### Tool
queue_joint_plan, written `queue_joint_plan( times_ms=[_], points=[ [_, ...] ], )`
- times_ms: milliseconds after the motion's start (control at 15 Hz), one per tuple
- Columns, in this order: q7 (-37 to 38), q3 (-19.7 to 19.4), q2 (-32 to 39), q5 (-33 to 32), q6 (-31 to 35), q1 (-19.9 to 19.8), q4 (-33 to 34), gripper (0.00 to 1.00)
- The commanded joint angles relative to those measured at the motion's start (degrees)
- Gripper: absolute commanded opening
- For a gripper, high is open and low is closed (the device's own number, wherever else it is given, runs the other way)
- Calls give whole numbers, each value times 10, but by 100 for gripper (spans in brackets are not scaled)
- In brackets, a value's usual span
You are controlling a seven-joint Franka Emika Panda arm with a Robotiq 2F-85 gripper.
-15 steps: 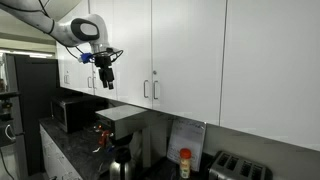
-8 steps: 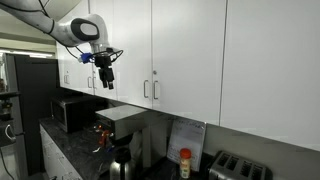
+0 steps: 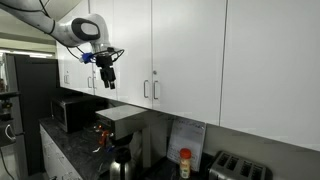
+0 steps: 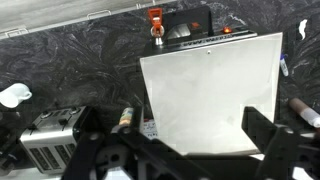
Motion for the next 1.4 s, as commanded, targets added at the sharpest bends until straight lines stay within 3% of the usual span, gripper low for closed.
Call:
queue_joint_plan(
  times_ms=[0,333,600,1067,1333],
  points=[
    [7,-10,9,-32,35,-20,-8,100],
    [15,-14,12,-91,93,-38,-24,100],
    [58,4,5,-171,144,-53,-43,100],
    [205,47,0,-329,186,-84,-67,100],
    [285,51,8,-412,188,-83,-71,100]
  ],
)
